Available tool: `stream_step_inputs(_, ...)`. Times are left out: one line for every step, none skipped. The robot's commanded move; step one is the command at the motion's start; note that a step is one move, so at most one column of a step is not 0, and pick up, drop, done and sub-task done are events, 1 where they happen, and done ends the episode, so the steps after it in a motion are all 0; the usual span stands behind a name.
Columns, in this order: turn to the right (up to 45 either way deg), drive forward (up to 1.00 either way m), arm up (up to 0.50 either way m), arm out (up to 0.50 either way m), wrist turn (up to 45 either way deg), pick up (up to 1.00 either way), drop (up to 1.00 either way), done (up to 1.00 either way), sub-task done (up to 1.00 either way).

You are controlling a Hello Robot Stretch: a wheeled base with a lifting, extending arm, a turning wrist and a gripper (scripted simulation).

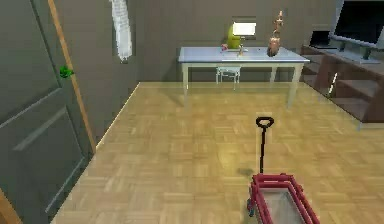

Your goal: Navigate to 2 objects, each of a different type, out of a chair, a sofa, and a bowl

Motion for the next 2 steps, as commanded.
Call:
stream_step_inputs(-45.0,0.0,0.0,0.0,0.0,0.0,0.0,0.0,0.0)
stream_step_inputs(-45.0,0.0,0.0,0.0,0.0,0.0,0.0,0.0,0.0)
